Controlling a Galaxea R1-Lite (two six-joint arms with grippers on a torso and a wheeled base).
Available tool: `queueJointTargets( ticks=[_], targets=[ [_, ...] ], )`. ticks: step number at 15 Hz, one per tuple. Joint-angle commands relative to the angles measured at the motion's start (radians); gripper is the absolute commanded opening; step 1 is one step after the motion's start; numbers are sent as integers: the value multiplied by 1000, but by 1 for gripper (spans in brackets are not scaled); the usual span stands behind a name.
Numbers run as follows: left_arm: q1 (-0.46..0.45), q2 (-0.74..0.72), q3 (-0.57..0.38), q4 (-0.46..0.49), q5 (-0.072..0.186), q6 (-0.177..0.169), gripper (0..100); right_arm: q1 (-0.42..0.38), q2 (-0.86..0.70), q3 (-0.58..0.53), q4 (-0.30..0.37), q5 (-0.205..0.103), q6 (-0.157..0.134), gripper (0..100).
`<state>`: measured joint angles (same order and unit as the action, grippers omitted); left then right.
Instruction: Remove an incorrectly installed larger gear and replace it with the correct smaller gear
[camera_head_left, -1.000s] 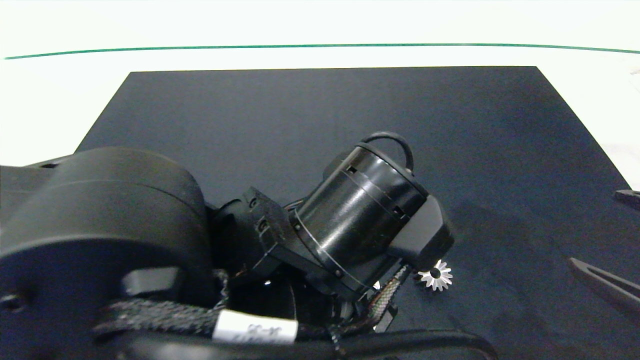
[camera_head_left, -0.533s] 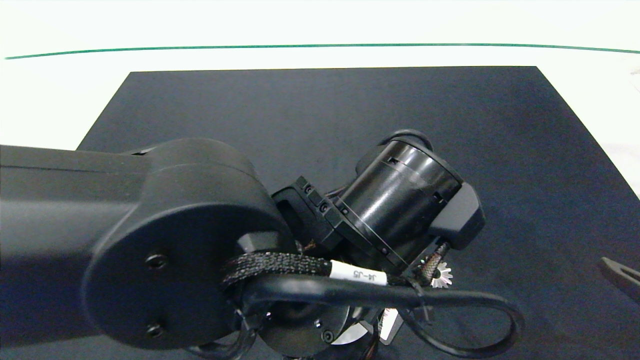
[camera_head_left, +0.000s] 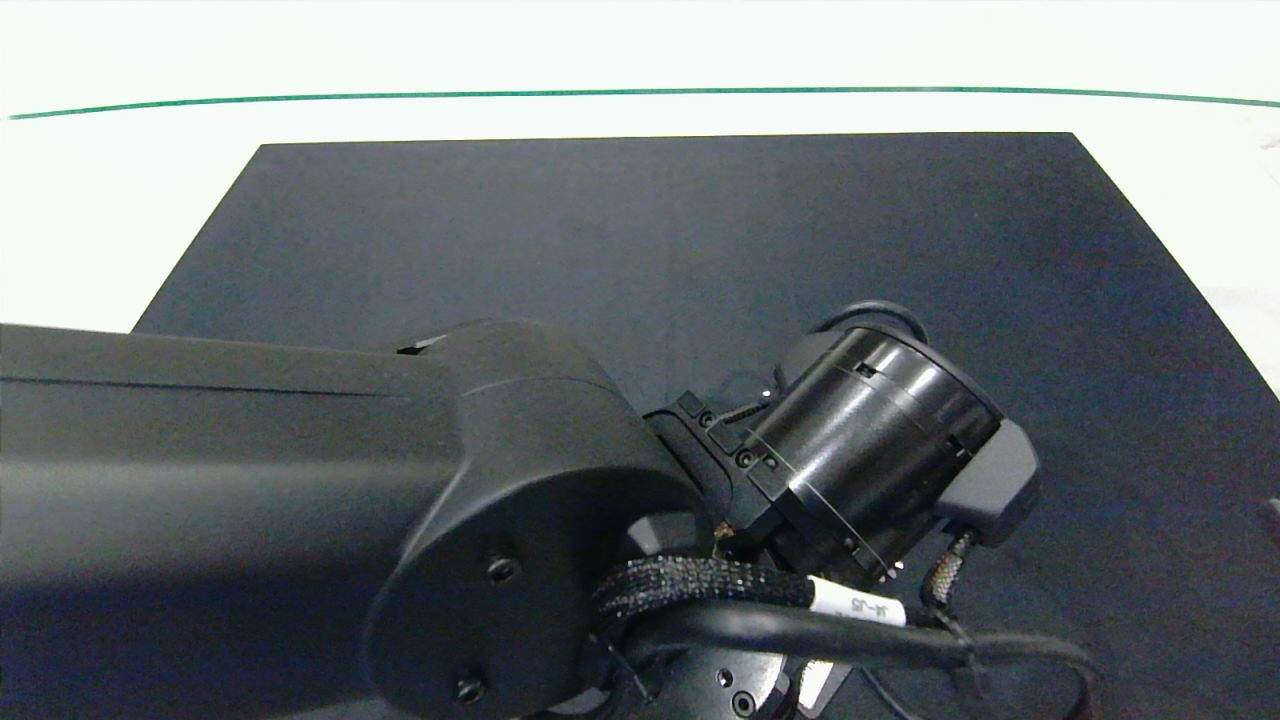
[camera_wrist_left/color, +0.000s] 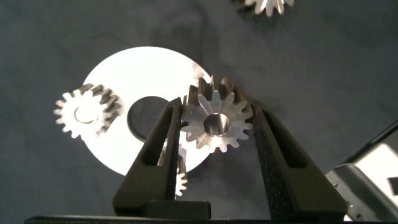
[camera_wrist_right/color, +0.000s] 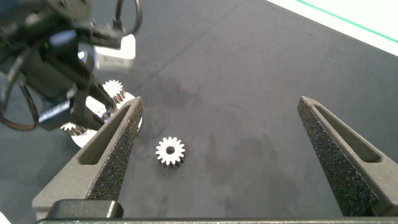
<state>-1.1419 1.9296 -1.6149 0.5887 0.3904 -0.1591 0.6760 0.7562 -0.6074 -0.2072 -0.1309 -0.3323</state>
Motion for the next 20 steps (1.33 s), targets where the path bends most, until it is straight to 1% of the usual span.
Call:
queueJointTargets(
  ticks=[1, 2, 3, 4, 5, 10, 13, 20],
  targets=[
    [8, 35, 0, 3, 2, 13, 19, 1, 0, 0, 0, -1, -2, 100],
    [11, 42, 1, 3, 4, 38, 19, -1, 0, 0, 9, -1, -2, 100],
    [14, 46, -2, 0, 10, 49, 19, 1, -1, -2, 23, -1, -2, 100],
    [18, 52, -10, 0, 34, 55, 19, 1, -5, -5, 31, -1, -2, 100],
    [22, 63, -17, 0, 38, 56, 19, 1, -5, -6, 32, -1, -2, 100],
    [30, 69, -28, 0, 38, 58, 19, 1, -5, -5, 32, -1, -2, 100],
    [36, 69, -26, 2, 38, 67, 19, 1, -6, -6, 32, -1, -2, 100],
    [24, 65, -19, 3, 38, 64, 19, 1, -8, -5, 32, -1, -2, 100]
  ],
)
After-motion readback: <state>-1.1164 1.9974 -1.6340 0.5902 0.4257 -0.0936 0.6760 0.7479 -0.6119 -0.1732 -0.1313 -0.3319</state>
